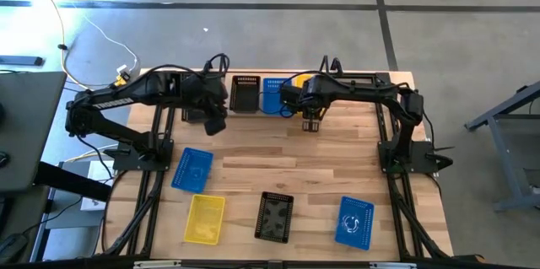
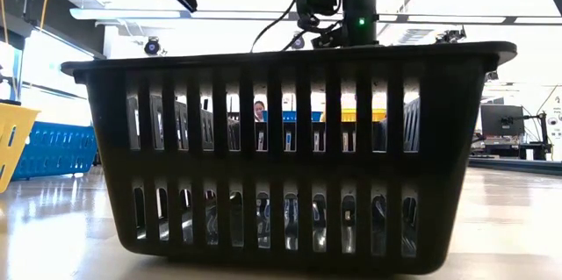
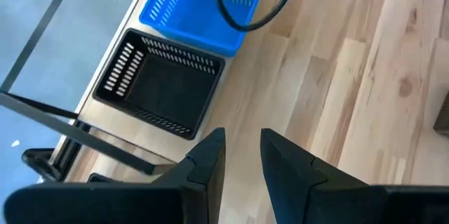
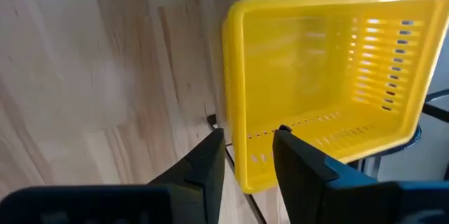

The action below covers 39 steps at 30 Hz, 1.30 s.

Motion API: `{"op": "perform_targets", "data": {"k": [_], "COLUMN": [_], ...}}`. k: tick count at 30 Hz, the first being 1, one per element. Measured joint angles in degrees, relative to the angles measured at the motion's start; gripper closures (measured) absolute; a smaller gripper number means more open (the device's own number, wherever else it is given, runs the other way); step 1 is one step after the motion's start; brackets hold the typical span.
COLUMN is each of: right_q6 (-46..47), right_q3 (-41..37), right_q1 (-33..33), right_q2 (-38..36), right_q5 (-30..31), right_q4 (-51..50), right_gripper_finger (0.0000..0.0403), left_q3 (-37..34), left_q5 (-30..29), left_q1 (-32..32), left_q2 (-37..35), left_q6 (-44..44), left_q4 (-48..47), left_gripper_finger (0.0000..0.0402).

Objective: Stack baskets on shelf by color
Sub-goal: Stack the top black bin on top of the black bin on the shelf

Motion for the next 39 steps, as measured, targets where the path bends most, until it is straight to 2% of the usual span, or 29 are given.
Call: {"op": "perform_targets", "data": {"k": [8,20,30,35,37,39], "right_q6": [4.0,3.6,5.5,6.2,6.9,7.6], "right_q3": [7.6,22.7,37.8,43.2,42.4,41.6], "right_q1": [-0.1,-0.3,-2.4,-3.3,-3.5,-3.6], "right_q2": [-0.1,-0.1,-0.1,-0.1,-1.1,-1.7], "right_q5": [0.0,0.2,0.5,0.6,0.5,0.4], "right_q4": [-2.6,-3.8,-7.1,-9.0,-8.7,-9.0], "right_gripper_finger": [0.0295,0.0295,0.0295,0.0295,0.0295,0.0295], "left_q3": [-0.5,-12.1,-21.8,-24.1,-24.1,-24.1], "left_q5": [-0.3,-0.4,8.3,16.3,16.9,14.5], "left_q1": [-0.6,-3.1,-3.8,-3.8,-3.9,-3.9], "left_q2": [-2.3,-13.8,-15.0,-14.7,-14.6,-14.3], "left_q6": [-0.9,-5.6,-9.4,-12.2,-12.2,-11.4], "left_q4": [-9.8,-7.9,-6.7,-1.1,-0.7,-0.7], "left_gripper_finger": [0.0318,0.0318,0.0317,0.0296,0.0283,0.0268]}}
